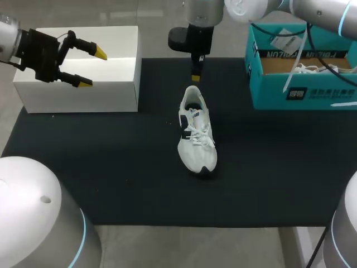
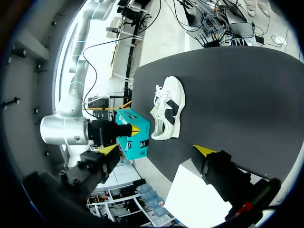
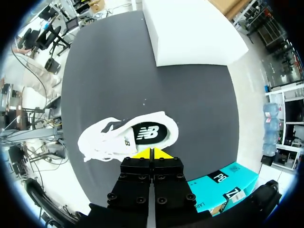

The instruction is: Take the shoe out of the shoebox, open the shoe tongue, remove and reinsert the insole, then place the shoe into the shoebox

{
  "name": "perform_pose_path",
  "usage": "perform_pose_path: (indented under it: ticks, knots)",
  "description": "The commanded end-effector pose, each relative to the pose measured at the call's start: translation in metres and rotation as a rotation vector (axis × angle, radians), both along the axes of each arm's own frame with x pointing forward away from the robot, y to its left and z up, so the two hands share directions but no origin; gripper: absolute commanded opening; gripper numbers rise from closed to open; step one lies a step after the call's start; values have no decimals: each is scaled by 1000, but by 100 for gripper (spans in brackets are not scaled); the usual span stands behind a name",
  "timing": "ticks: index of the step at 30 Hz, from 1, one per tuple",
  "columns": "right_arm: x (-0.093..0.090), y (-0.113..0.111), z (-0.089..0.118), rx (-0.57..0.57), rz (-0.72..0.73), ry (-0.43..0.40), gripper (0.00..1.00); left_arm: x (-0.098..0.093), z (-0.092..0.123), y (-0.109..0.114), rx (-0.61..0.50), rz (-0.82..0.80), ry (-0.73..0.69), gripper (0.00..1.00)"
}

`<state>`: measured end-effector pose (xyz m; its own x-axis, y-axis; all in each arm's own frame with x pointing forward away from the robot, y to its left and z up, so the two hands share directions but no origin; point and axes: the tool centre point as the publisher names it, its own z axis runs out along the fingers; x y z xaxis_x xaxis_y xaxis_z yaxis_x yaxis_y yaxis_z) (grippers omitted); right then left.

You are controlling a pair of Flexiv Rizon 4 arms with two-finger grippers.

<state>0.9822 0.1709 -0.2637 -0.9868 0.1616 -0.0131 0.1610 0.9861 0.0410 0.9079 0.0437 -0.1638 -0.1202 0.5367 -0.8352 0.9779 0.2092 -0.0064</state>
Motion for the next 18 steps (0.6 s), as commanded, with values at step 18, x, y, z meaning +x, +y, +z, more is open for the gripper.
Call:
perform_pose_path:
  ticks: [18]
  knots:
    - [39, -2, -53, -40, -2, 21, 35, 1, 0, 0, 4, -1, 1, 100]
